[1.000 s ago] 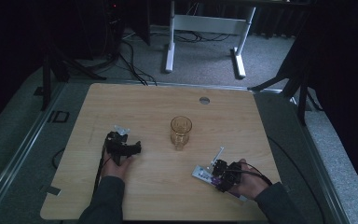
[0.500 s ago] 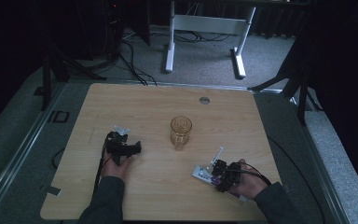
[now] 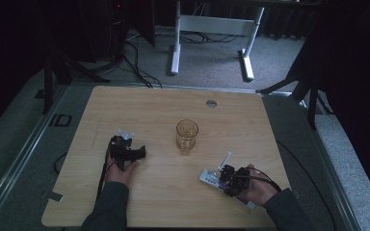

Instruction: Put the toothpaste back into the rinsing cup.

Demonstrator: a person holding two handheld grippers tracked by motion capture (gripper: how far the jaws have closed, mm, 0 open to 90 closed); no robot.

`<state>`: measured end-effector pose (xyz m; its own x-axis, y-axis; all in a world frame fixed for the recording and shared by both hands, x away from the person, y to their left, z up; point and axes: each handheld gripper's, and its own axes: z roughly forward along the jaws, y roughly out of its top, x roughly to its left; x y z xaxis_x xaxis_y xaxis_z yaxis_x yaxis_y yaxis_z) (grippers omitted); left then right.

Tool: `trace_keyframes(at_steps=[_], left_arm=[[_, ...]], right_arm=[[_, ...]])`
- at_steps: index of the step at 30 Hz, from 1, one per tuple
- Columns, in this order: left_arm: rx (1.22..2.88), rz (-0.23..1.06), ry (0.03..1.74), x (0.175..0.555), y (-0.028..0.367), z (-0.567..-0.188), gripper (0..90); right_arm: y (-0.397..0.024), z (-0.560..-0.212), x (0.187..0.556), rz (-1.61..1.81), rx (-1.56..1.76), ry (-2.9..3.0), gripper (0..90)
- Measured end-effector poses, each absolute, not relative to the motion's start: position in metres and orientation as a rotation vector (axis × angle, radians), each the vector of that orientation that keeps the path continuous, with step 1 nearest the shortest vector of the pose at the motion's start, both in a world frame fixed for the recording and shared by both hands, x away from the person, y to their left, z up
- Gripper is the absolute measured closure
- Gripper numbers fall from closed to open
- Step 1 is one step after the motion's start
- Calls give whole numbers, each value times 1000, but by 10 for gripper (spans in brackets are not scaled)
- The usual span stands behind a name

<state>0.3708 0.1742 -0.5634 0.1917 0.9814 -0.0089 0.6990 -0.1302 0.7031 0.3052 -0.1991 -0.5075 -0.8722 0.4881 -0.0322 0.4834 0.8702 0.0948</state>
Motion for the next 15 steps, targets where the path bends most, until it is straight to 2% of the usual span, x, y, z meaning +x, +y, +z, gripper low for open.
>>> trace_keyframes(at_steps=[15], left_arm=[[1896,634,1568,371,174,-563,119]], right_arm=[[-207,-494,310,234,852,2938,725]])
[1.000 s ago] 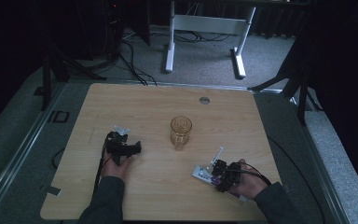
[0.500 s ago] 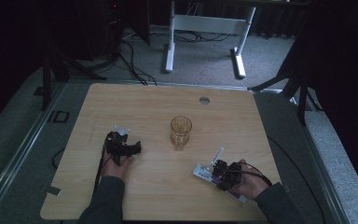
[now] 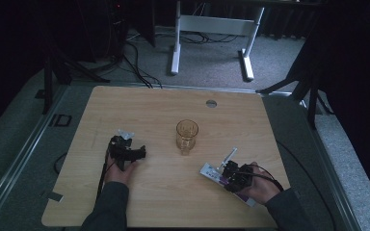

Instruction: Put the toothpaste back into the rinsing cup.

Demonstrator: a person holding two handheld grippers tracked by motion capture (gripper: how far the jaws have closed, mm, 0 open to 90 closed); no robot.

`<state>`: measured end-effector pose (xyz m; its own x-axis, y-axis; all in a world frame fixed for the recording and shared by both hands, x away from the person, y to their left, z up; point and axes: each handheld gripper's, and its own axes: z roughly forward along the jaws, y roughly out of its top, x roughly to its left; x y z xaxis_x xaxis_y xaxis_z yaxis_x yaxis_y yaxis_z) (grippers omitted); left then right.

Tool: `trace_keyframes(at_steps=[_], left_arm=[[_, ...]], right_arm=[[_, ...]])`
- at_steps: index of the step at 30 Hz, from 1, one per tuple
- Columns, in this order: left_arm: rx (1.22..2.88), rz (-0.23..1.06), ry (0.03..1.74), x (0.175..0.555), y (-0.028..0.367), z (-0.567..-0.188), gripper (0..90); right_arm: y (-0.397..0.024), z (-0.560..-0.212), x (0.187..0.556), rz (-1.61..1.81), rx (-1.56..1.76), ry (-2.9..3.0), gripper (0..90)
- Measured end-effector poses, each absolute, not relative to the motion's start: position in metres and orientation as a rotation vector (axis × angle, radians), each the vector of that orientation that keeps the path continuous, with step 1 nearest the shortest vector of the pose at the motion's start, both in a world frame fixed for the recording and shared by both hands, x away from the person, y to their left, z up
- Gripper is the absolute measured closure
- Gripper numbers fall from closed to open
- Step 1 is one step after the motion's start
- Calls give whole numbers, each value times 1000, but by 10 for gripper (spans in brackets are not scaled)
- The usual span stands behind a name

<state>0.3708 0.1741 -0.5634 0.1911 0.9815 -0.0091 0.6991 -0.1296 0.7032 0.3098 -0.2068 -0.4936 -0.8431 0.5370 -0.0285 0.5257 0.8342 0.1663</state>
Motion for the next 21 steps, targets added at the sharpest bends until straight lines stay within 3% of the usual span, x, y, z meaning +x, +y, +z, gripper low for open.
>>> trace_keyframes(at_steps=[21], left_arm=[[1897,634,1567,371,174,-563,119]], right_arm=[[-228,-463,322,432,996,2788,731]])
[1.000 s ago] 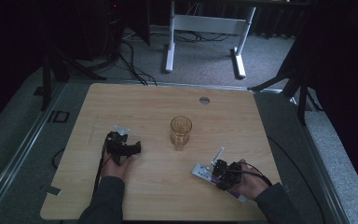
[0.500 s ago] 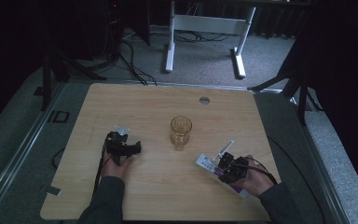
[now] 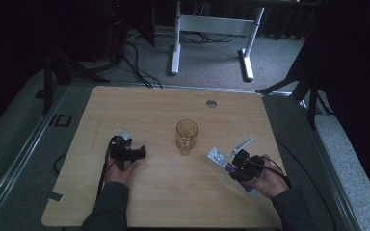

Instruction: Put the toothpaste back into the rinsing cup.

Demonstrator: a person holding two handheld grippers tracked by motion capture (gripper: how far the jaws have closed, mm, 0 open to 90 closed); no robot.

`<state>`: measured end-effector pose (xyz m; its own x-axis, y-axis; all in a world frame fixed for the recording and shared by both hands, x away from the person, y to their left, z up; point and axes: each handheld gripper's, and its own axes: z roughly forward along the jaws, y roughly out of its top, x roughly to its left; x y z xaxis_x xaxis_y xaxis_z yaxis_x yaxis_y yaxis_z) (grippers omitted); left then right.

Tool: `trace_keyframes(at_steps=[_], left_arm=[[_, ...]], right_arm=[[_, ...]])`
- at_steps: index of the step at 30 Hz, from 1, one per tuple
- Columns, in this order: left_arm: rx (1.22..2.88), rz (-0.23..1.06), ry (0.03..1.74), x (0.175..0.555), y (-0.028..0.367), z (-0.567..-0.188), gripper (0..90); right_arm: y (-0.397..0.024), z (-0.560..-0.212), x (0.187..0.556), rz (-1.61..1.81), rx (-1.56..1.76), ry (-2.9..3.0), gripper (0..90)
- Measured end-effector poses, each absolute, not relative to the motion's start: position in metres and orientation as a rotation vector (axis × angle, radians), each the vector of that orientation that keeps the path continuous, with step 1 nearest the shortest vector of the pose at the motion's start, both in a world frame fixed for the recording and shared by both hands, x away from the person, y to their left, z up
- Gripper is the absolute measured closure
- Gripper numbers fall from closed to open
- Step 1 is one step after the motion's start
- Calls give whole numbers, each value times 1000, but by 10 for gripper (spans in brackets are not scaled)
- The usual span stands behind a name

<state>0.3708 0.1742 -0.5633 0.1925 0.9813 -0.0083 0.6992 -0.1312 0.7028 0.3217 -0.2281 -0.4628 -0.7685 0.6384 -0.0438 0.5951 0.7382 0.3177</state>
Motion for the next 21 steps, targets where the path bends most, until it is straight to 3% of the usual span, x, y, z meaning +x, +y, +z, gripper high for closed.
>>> trace_keyframes(at_steps=[21], left_arm=[[1896,634,1567,371,174,-563,119]], right_arm=[[-236,-444,332,669,1075,2661,731]])
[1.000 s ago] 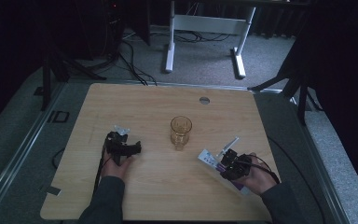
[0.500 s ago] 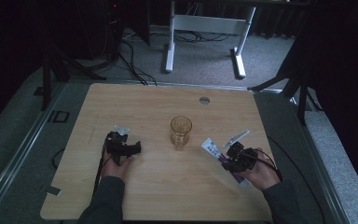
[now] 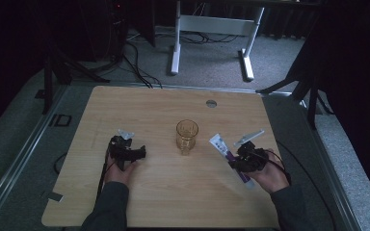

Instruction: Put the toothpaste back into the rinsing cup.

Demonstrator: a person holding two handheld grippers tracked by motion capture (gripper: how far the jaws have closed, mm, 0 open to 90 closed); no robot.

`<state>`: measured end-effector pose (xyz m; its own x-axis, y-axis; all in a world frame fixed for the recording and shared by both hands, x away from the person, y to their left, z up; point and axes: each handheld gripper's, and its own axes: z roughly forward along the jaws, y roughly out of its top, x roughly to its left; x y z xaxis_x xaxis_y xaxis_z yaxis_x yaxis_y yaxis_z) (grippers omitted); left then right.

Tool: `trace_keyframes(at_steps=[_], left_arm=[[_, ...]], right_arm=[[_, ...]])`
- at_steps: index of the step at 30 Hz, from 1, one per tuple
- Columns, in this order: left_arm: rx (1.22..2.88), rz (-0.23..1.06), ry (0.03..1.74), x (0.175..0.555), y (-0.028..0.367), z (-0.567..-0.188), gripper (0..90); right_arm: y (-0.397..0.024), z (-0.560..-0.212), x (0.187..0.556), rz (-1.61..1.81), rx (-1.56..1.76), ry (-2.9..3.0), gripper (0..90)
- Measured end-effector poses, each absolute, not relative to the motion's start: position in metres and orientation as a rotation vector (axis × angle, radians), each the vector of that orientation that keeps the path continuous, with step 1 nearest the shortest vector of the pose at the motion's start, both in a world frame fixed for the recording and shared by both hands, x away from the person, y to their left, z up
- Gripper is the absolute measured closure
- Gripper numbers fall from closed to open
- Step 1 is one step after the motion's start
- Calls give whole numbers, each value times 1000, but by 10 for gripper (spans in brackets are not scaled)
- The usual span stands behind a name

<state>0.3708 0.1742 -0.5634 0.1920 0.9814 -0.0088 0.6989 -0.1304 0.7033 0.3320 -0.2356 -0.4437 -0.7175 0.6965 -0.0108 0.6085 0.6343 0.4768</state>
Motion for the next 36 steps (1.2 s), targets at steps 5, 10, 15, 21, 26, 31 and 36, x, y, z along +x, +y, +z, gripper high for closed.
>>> trace_keyframes(at_steps=[5,10,15,21,26,31,36], left_arm=[[1896,634,1568,371,174,-563,119],[1896,634,1568,371,174,-563,119],[1896,634,1567,371,174,-563,120],[1896,634,1567,371,174,-563,119],[1896,634,1567,371,174,-563,119],[1896,634,1567,371,174,-563,119],[1896,634,1567,371,174,-563,119]], right_arm=[[-236,-440,333,705,1088,2635,731],[-234,-438,334,729,1073,2623,730],[-233,-437,334,748,1070,2605,730],[-234,-438,336,798,1088,2567,730],[-234,-439,339,828,1096,2556,730],[-234,-440,340,835,1106,2547,730],[-233,-439,341,863,1106,2534,730]])
